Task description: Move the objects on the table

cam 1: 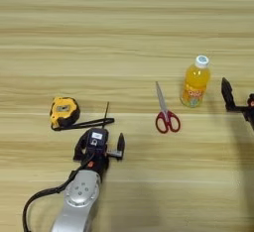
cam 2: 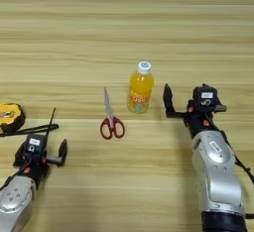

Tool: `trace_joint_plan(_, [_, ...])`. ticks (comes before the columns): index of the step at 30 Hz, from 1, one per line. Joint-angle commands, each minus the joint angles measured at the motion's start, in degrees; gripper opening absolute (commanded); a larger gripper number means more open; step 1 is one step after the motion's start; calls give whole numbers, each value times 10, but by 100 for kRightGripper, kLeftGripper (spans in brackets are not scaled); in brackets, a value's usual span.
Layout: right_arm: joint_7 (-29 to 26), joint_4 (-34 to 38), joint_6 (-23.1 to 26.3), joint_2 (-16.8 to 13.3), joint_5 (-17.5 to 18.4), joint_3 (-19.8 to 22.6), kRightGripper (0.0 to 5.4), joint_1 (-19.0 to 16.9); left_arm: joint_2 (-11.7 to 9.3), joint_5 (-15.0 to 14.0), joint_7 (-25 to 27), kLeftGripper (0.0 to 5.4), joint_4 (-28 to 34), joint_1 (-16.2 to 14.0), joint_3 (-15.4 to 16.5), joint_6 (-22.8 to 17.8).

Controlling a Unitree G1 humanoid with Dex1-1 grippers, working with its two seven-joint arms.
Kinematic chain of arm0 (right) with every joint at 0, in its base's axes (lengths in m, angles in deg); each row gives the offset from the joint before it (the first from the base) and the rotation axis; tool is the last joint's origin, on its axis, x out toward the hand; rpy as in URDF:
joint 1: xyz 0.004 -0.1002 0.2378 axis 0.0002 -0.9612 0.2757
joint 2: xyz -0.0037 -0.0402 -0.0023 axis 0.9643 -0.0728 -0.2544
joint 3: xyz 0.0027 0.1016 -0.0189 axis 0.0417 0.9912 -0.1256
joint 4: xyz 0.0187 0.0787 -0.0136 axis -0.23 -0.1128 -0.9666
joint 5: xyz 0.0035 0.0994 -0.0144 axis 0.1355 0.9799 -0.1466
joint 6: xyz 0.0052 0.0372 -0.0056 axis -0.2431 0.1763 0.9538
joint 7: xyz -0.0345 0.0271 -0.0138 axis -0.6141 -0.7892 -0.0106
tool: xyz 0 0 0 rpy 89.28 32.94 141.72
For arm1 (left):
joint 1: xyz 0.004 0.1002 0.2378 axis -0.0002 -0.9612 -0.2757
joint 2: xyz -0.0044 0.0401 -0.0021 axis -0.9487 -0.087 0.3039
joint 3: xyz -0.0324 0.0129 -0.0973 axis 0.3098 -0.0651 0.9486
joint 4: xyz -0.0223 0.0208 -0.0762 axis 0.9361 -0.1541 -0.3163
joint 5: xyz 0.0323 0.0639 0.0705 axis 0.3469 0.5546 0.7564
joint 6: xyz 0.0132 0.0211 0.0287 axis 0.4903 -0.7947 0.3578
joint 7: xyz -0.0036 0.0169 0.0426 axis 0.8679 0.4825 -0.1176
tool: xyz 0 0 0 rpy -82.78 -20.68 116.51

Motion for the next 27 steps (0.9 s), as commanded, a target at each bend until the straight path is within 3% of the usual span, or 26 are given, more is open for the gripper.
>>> trace_joint_plan(1, [1,7,10,-1,3,0,540,0,-12,12,-12,420,-21,-22,11,-45])
trace_joint_plan(13, [1,10,11,-1,3,1,540,0,-12,13,-15,315,4,-29,15,-70])
trace_joint_plan(27, [2,12,11,-1,3,1,540,-1,-12,8,-11,177,11,-32,15,-72])
